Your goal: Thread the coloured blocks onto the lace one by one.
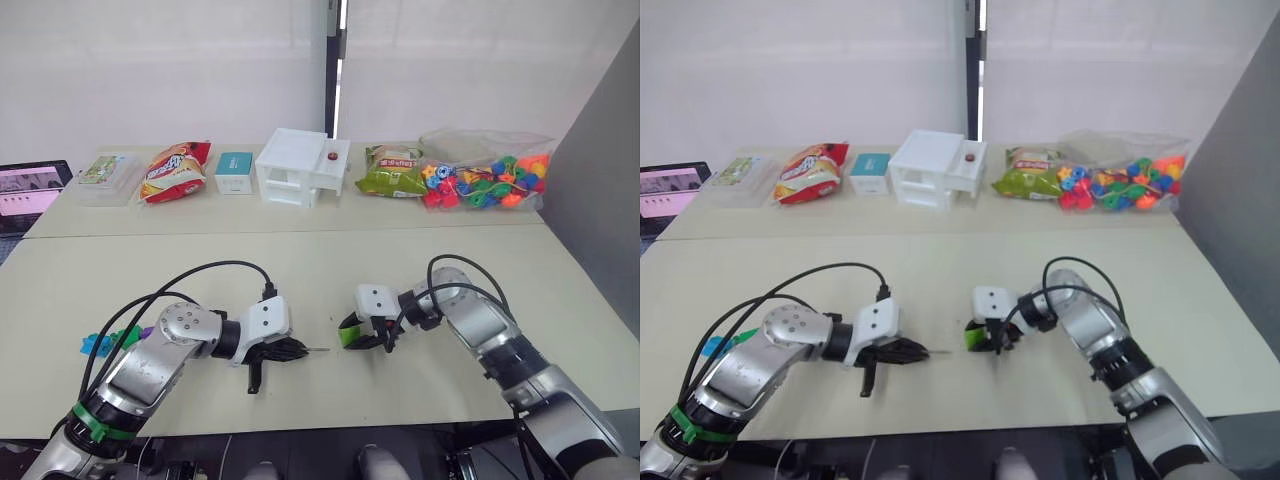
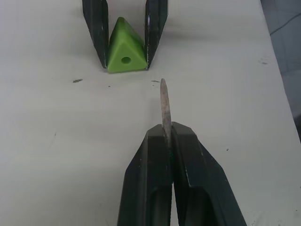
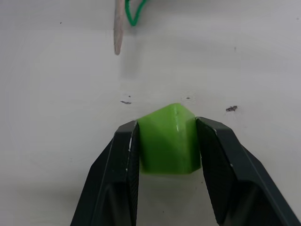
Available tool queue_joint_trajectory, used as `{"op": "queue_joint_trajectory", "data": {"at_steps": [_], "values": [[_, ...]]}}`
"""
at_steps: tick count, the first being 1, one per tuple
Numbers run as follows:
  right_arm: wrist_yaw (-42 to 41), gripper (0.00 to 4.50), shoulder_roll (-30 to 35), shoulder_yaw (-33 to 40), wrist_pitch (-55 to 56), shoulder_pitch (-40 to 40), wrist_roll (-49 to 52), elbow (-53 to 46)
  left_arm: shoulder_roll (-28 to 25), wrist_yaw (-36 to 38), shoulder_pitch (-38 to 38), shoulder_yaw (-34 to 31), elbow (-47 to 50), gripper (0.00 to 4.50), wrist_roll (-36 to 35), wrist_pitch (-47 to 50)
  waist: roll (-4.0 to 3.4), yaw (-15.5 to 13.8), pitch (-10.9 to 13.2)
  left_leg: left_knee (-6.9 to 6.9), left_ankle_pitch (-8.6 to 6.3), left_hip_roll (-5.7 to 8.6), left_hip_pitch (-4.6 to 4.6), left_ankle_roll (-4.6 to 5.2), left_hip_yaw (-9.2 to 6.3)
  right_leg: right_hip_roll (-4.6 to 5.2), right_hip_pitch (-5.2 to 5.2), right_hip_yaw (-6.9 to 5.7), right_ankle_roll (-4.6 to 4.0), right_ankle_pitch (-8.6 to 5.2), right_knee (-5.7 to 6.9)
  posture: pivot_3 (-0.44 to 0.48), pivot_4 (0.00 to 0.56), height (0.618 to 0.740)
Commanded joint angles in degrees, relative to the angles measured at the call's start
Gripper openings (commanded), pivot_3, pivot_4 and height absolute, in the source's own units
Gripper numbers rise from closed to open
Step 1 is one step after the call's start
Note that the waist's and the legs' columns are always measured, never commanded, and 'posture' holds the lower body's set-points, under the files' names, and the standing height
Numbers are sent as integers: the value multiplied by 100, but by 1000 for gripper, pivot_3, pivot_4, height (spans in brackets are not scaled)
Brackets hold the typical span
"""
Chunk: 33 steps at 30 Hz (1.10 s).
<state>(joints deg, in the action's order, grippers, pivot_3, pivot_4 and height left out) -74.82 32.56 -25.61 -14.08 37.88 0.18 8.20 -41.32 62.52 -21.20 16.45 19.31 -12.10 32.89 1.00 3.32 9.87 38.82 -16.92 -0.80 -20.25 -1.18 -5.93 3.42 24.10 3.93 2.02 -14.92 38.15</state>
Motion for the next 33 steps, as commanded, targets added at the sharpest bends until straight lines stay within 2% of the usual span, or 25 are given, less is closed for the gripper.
{"op": "queue_joint_trajectory", "data": {"at_steps": [1, 12, 28, 33], "values": [[247, 1309, 114, -109, -984, -472, -132, -734, 89, -202, -230, 181, 43, 0, 166, 185, 1, -27, -1, 0, 0, 1, -1, 0, 0, 0, 0, 0, 0, 0, -1, 0, 150, 740], [522, 1309, 192, -200, -1717, -809, -128, -1525, 439, -393, -515, 435, -93, 0, 288, 203, 3, -79, -2, -1, -1, 2, -2, 1, 1, 0, -1, 0, 0, 0, -9, 0, 150, 740], [658, 1309, 196, -255, -2012, -817, -188, -1754, 702, -367, -745, 641, -269, 0, 335, 126, 4, -77, -3, -1, -1, 2, -1, 1, 1, 0, -2, 0, 0, 0, -10, 0, 150, 740], [690, 1309, 204, -260, -2093, -814, -190, -1795, 952, -383, -876, 798, -345, 0, 380, 112, 4, -85, -3, 0, -1, 2, -1, 1, 1, 0, -3, 0, 0, 0, -10, 0, 150, 740]]}}
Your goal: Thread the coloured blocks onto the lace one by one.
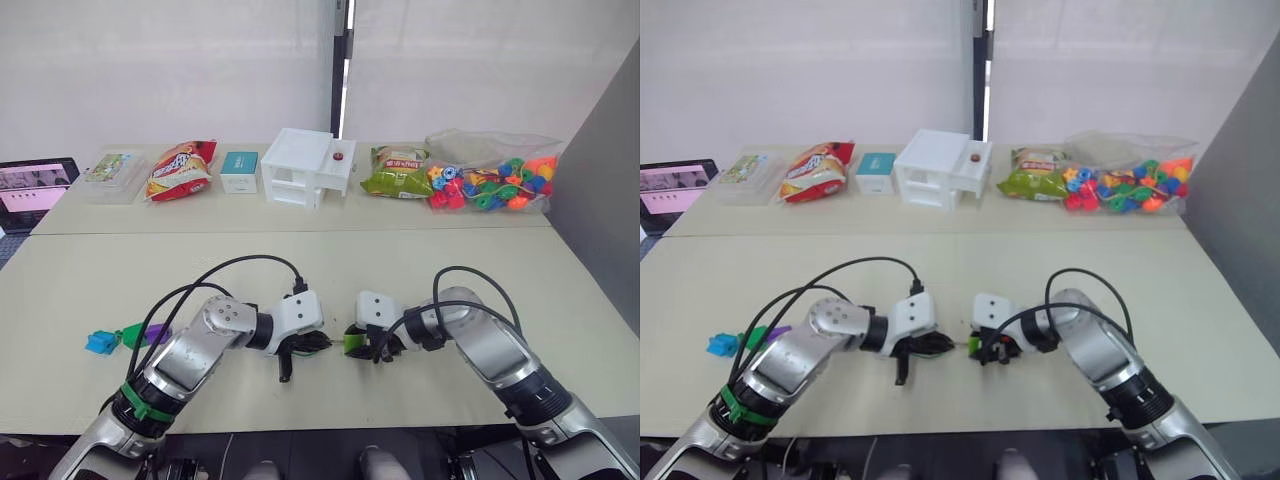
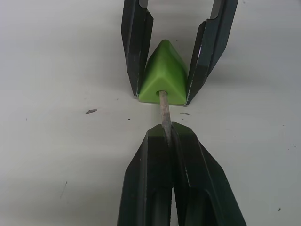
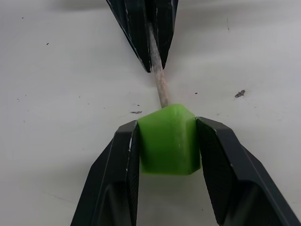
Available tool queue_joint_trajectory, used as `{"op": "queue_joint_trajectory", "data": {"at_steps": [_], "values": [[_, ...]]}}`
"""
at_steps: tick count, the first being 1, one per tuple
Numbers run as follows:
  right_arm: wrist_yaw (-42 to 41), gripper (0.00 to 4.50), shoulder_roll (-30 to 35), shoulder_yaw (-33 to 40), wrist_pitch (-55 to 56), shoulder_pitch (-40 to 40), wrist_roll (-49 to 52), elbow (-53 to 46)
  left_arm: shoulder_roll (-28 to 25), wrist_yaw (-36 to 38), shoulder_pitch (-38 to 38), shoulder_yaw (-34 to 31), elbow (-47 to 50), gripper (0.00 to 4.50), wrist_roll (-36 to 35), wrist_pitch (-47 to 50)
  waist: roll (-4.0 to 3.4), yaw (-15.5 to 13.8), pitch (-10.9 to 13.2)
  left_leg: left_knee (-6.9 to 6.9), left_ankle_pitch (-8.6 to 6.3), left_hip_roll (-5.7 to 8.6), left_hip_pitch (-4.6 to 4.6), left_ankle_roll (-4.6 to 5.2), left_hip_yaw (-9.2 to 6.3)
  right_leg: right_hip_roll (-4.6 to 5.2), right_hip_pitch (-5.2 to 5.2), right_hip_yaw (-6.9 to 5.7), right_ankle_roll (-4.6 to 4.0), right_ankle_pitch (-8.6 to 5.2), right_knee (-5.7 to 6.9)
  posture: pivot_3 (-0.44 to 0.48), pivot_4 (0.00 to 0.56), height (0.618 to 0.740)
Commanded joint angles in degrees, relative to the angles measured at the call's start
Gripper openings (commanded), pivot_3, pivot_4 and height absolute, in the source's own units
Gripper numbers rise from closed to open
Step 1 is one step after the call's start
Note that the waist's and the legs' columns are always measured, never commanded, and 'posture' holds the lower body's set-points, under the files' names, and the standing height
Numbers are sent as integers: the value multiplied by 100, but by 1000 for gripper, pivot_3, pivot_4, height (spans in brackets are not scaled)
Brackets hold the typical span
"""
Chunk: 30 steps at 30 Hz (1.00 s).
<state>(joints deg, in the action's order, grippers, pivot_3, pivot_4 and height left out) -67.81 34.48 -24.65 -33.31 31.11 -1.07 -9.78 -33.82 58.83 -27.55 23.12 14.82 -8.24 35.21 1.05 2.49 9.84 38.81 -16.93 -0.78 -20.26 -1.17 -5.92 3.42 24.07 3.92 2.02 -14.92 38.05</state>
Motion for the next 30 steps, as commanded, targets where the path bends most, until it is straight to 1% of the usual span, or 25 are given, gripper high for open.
{"op": "queue_joint_trajectory", "data": {"at_steps": [1, 10, 17, 20, 25, 28, 30], "values": [[-1, 1309, 11, -361, -189, -140, -65, -11, 272, -27, -284, 165, 68, 0, 10, -120, 1, -7, -1, 1, 0, 0, 0, 0, 0, 0, -1, 0, 0, 0, 0, 0, 150, 740], [108, 1309, 36, -359, -378, -243, -32, -178, 669, 62, -450, 337, -163, 0, 45, -234, 4, -26, -6, 7, 0, 3, 1, 0, 0, 2, -9, 0, 0, 0, -3, 0, 150, 740], [156, 1309, 65, -352, -454, -282, 4, -261, 656, 155, -429, 295, -221, 0, -20, -261, 5, -13, -7, 4, 0, 2, 0, 0, -1, 1, -4, 0, 0, 0, -1, 0, 150, 740], [180, 1309, 55, -327, -483, -278, 20, -280, 730, 188, -392, 354, -312, 0, -64, -189, 5, -15, -8, 4, 0, 2, 0, 0, -1, 1, -4, 0, 0, 0, -1, 0, 150, 740], [206, 1309, 23, -325, -512, -260, 34, -289, 739, 288, -429, 649, -810, 0, 257, -546, 8, -25, -18, 5, 0, 3, 2, 0, -1, 1, -8, 0, 0, 0, -3, 0, 150, 740], [218, 1309, 22, -332, -534, -269, 42, -318, 699, 271, -452, 584, -998, 0, 358, -778, 11, -26, -28, 5, 0, 3, 3, 0, -1, 1, -11, -1, 0, 0, -4, 0, 150, 740], [229, 1309, 31, -338, -557, -283, 50, -356, 676, 284, -416, 420, -963, 699, 285, -800, 11, -25, -29, 5, 0, 2, 5, 0, -1, 1, -13, -1, 0, 0, -5, 0, 150, 740]]}}
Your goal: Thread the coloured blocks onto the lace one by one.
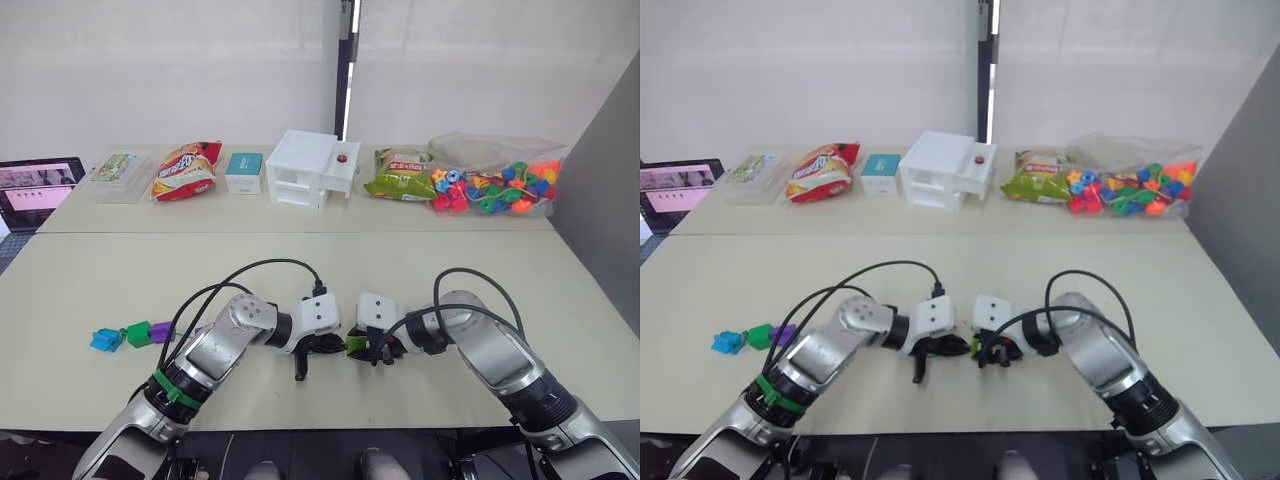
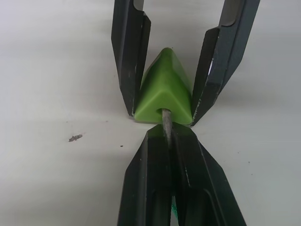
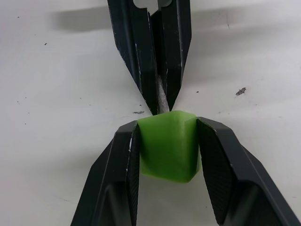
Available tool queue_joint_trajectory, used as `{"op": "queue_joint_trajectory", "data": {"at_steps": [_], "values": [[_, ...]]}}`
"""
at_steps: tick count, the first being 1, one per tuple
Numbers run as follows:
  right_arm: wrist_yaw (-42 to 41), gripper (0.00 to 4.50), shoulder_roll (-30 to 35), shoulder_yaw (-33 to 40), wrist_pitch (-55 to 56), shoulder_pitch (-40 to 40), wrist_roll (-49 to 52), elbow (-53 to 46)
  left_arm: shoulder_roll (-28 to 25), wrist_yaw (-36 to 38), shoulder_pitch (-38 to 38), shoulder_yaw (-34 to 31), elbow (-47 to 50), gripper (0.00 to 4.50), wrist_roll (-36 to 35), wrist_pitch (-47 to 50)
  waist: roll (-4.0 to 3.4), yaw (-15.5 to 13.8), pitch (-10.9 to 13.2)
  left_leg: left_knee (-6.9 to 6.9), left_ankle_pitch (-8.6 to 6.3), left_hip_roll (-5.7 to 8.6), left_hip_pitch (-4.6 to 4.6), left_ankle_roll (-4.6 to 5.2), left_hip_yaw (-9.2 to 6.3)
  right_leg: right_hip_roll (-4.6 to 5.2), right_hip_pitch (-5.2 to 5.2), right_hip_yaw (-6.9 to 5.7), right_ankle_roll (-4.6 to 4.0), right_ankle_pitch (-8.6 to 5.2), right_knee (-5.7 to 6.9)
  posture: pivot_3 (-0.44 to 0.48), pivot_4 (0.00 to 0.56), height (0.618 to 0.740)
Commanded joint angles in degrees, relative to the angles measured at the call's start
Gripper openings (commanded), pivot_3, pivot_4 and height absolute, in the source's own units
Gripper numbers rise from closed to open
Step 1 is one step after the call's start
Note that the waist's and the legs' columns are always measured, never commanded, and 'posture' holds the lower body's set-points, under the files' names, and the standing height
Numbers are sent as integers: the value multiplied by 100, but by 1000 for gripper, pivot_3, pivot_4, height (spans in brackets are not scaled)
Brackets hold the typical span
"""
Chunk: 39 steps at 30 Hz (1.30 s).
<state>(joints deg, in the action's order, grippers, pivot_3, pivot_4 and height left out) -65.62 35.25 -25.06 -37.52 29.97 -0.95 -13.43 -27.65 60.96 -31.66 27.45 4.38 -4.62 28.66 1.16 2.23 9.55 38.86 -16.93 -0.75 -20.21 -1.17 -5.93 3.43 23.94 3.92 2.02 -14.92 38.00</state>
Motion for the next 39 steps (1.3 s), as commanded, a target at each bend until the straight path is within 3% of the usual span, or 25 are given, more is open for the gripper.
{"op": "queue_joint_trajectory", "data": {"at_steps": [1, 6, 14, 18, 32, 39], "values": [[18, 1309, -50, -294, -146, -169, 43, 8, -12, 157, 23, -135, 150, 936, -190, -105, 0, 2, 0, 0, 0, 0, 0, 0, 0, 0, 0, 0, 0, 0, 0, 0, 150, 740], [60, 1309, -38, -306, -171, -195, 59, -21, -317, 380, 116, -620, 366, 2578, -563, -53, 0, 23, 0, -1, 0, -1, -2, 0, 0, -1, 8, 0, 0, 0, 4, 0, 150, 740], [84, 1309, -46, -328, -152, -183, 75, -7, -766, 471, 423, -1117, 429, 2578, -856, 2, 0, 33, 0, -3, 0, -2, -1, 1, -1, -2, 9, 0, 0, 0, 4, 0, 150, 740], [81, 1309, -35, -328, -161, -179, 86, -22, -954, 401, 619, -1149, 147, 2578, -664, -291, 0, 27, 0, -4, 0, -2, 0, 1, 0, -2, 9, 0, 0, 0, 4, 0, 150, 740], [57, 1309, 46, -350, -218, -211, 107, -129, -441, 37, 787, -1182, 341, 2578, -870, 118, 0, 22, 0, -3, 0, -2, -2, 1, -1, -1, 9, 0, 0, 0, 4, 0, 150, 740], [81, 1309, 55, -339, -315, -239, 154, -250, -244, -576, 1101, -1048, 551, 2578, -659, 362, 1, 17, -1, -4, -1, -2, -1, 2, -1, 0, 8, 0, 0, 0, 3, 0, 150, 740]]}}
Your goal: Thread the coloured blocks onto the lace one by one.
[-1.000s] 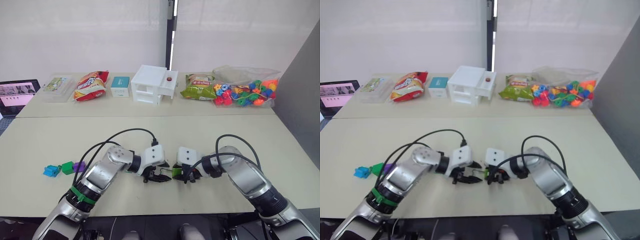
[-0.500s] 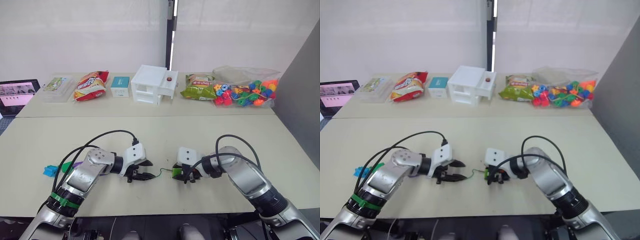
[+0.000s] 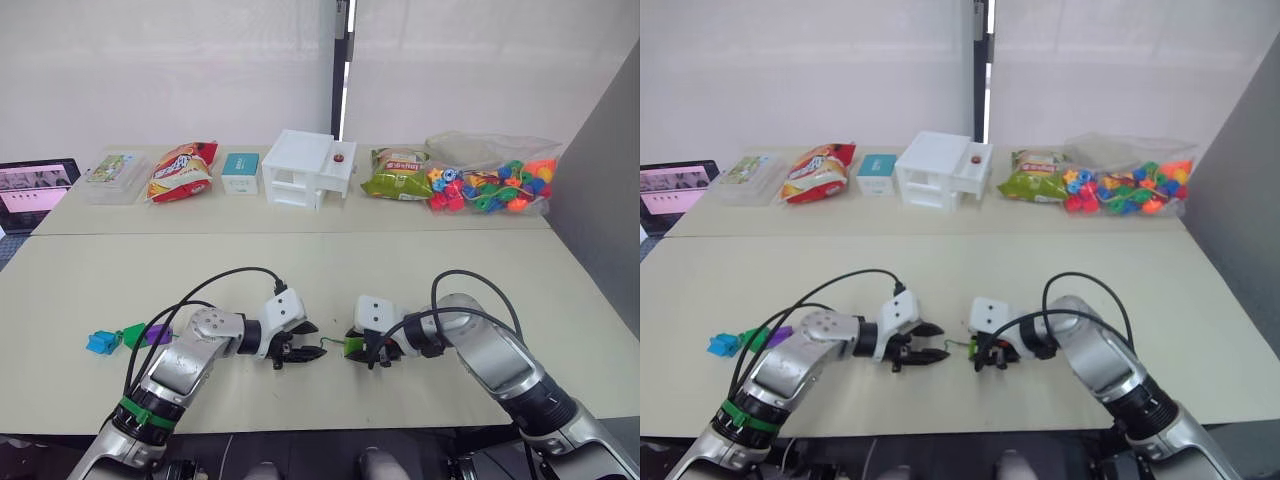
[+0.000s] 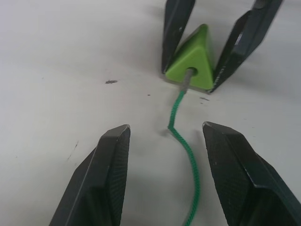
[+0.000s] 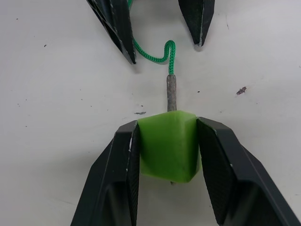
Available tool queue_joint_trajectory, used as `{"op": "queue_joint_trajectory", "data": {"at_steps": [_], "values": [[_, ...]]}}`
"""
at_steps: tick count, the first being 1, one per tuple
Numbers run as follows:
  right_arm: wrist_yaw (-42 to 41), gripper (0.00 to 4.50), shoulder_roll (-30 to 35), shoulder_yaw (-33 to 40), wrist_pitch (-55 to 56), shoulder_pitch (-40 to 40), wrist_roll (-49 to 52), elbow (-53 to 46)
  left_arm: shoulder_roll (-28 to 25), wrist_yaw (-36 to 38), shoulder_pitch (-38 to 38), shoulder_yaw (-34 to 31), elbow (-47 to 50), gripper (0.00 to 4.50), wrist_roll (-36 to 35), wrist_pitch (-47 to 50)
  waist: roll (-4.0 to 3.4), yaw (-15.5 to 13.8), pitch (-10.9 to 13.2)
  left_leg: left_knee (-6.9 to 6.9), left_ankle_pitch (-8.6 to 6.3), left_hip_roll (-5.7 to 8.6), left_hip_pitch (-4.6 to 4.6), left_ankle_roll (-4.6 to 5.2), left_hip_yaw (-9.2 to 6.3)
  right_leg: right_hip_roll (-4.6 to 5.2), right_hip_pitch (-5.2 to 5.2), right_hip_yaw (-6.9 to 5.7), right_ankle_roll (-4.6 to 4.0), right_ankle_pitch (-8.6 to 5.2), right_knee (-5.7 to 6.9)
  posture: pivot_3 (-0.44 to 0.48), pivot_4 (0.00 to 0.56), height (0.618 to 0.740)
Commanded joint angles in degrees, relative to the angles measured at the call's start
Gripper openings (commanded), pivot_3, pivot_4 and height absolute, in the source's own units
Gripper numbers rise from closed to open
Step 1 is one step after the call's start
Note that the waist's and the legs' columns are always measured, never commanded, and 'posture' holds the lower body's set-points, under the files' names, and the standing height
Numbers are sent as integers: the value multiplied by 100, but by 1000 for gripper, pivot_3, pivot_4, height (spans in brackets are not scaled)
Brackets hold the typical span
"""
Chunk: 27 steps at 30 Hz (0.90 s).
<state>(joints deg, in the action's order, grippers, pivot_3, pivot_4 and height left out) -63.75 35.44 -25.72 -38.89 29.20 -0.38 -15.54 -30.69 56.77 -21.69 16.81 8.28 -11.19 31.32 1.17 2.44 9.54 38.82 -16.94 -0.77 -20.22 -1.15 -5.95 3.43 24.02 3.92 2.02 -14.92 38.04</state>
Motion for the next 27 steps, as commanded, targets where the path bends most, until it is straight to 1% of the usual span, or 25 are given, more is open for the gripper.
{"op": "queue_joint_trajectory", "data": {"at_steps": [1, 2, 3, 5, 10, 18, 24, 27], "values": [[-108, 1309, 40, -275, -195, -162, 106, -55, 114, -211, 125, 11, 174, 2578, -33, 130, 0, -5, 0, 0, 0, 1, 0, 0, 0, 1, -1, 0, 0, 0, 0, 0, 150, 740], [-107, 1309, 44, -279, -209, -163, 111, -69, 174, -268, 139, 14, 168, 2578, -51, 126, 0, -7, -1, 0, 0, 1, 0, 0, 0, 1, -1, 0, 0, 0, -1, 0, 150, 740], [-109, 1309, 44, -281, -221, -156, 117, -72, 219, -281, 142, 22, 161, 2326, -81, 129, 0, -11, -1, 1, 0, 1, 1, 0, 0, 1, -2, 0, 0, 0, -1, 0, 150, 740], [-107, 1309, 47, -285, -233, -150, 120, -77, 262, -246, 161, 41, 179, 1732, -130, 112, 0, -11, -2, 1, 0, 1, 1, 0, 0, 1, -4, 0, 0, 0, -2, 0, 150, 740], [-94, 1309, 54, -302, -267, -121, 137, -74, 215, -23, 219, 129, 316, 63, -235, 133, 1, -10, -2, -1, 0, 1, 1, 0, 0, 1, -2, 0, 0, 0, -3, 0, 150, 740], [-33, 1309, 66, -293, -291, -140, 142, -80, 126, 193, 41, 229, 284, 63, -223, -32, 1, -7, -1, -1, 0, 1, 0, 0, 1, 1, -2, 0, 0, 0, -3, 0, 150, 740], [3, 1309, 63, -291, -315, -154, 149, -88, 269, 175, -224, 412, 63, 63, -111, -154, 1, -6, -1, -1, 0, 1, 0, 0, 0, 0, -2, 0, 0, 0, -4, 0, 150, 740], [26, 1309, 60, -289, -322, -140, 151, -71, 322, 244, -346, 627, -106, 63, 36, -309, 1, -2, -1, -1, 0, 1, 0, 0, 1, 0, -1, 0, 0, 0, -4, 0, 150, 740]]}}
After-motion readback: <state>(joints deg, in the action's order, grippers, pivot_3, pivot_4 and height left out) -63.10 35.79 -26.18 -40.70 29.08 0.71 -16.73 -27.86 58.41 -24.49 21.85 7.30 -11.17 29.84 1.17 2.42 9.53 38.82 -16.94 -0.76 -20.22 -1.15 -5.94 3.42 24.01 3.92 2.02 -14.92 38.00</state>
